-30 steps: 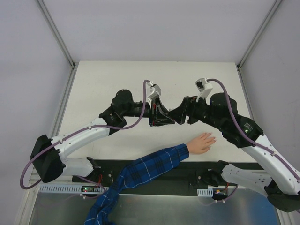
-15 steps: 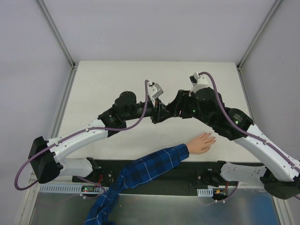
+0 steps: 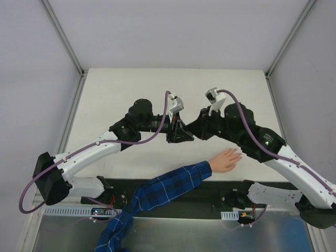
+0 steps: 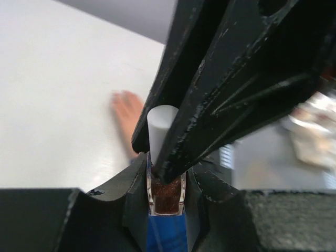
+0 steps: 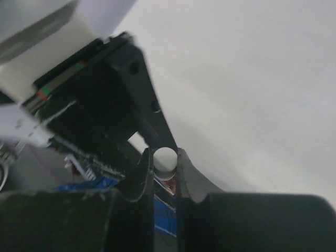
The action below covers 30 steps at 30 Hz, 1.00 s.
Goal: Paint the nails
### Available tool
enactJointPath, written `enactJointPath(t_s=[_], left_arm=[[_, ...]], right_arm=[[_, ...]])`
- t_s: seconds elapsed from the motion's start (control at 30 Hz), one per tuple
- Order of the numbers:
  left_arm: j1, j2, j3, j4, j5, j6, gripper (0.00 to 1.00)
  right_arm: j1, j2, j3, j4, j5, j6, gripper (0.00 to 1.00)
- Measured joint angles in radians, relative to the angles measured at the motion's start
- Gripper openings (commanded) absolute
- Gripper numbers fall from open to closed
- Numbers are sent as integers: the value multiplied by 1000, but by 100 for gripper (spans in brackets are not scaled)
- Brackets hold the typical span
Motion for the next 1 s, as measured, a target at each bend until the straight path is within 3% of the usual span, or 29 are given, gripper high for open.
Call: enactJointPath(t_s=[0.1, 0.17, 0.23, 0.27, 0.37, 0.4, 0.53, 0.7, 1.0], left_arm=[[39, 18, 1, 98, 277, -100, 0], [40, 27, 1, 181, 393, -156, 0], [41, 26, 2, 224, 446, -182, 0], [44, 25, 3, 229, 452, -182, 0], [46, 25, 4, 200, 433, -157, 0], [46, 22, 4, 183, 418, -147, 0], [43, -6, 4, 115, 278, -82, 0], [43, -19, 23, 41, 69, -18, 0], [43, -1, 39, -1, -57, 13, 0]], right_arm=[[-39, -97, -72, 84, -246, -114, 0], [-48, -126, -78, 101, -344, -155, 1], [-47, -142, -76, 115, -393, -175, 8], [-46, -144, -76, 120, -393, -176, 29], [-43, -142, -76, 116, -351, -156, 59], [-43, -140, -74, 95, -307, -149, 63], [-42, -125, -32, 6, -150, -61, 68], [-41, -95, 49, -86, -35, 29, 65], [-24, -6, 129, -121, 76, 87, 56]])
